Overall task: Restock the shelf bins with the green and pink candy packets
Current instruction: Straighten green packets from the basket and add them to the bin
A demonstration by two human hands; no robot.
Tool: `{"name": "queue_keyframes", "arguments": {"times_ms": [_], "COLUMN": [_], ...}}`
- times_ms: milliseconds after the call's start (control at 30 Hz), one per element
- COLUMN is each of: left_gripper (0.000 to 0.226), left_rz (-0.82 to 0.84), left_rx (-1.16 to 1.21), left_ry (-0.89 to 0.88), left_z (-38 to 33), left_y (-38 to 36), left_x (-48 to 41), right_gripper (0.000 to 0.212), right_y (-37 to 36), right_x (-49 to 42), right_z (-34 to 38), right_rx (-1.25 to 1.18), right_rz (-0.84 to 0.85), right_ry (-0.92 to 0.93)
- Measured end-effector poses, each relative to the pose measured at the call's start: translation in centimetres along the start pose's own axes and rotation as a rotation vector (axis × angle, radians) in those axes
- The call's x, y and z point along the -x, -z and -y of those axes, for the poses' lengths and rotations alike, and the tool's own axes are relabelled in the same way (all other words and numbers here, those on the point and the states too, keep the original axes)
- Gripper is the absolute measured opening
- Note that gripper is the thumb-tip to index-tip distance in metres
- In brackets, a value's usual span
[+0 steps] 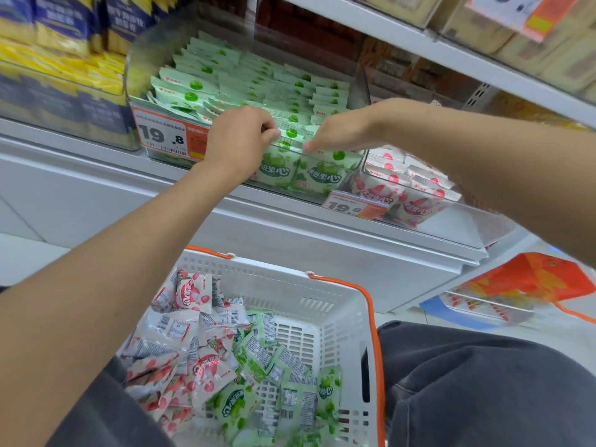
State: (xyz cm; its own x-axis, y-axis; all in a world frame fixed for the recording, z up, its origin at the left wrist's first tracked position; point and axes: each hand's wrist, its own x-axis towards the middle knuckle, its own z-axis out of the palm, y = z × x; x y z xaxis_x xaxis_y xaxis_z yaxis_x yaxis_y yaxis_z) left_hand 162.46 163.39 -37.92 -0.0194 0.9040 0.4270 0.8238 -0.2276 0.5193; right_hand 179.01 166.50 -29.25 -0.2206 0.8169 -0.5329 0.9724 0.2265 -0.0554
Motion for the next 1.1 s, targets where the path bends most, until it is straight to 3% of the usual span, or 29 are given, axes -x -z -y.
{"name": "queue_keyframes", "arguments": {"times_ms": [167,300,433,567,833,900,1000,1100], "left_gripper": [0.024,0.023,0.022,0.022,0.022,0.019,0.011,0.008], "left_rz": [0.0,-0.016,-0.024,-0.02,0.017,-0.018,-0.103,0.011], "left_rx": [0.01,0.017,0.026,0.027,0.03,0.064,0.181,0.315], "left_ry": [-0.015,-0.016,-0.019,-0.026,-0.041,-0.035,-0.013,0.061], "left_z": [0.1,0.2,0.2,0.2,0.2,-0.2,-1.2,-2.2], "left_y": [-0.2,-0.3,-0.2,-0.2,0.0,0.1,-0.1,-1.7], "left_x": [-0.1,-0.1,0.0,0.0,0.2,0.7,2.6,5.5], "right_gripper": [0.069,0.068,0.065,0.033,0.026,0.023,0.02,0.018], "right_y": [-1.4,-1.3,-1.3,-0.3,-0.9,-1.7,-4.6,-9.3], "right_x": [-1.1,-1.2,-0.8,0.3,0.4,1.2,2.5,3.0], "right_z": [-0.1,-0.6,-1.0,-1.9,-2.3,-2.4,-2.0,-1.6], "right_rx": [-0.249,-0.272,-0.08,0.122,0.145,0.092,0.011,-0.142], "right_rz": [0.009,0.029,-0.083,-0.275,-0.285,-0.426,-0.775,-0.854], "right_ry": [-0.041,-0.011,0.06,0.2,0.193,0.232,0.345,0.42]}}
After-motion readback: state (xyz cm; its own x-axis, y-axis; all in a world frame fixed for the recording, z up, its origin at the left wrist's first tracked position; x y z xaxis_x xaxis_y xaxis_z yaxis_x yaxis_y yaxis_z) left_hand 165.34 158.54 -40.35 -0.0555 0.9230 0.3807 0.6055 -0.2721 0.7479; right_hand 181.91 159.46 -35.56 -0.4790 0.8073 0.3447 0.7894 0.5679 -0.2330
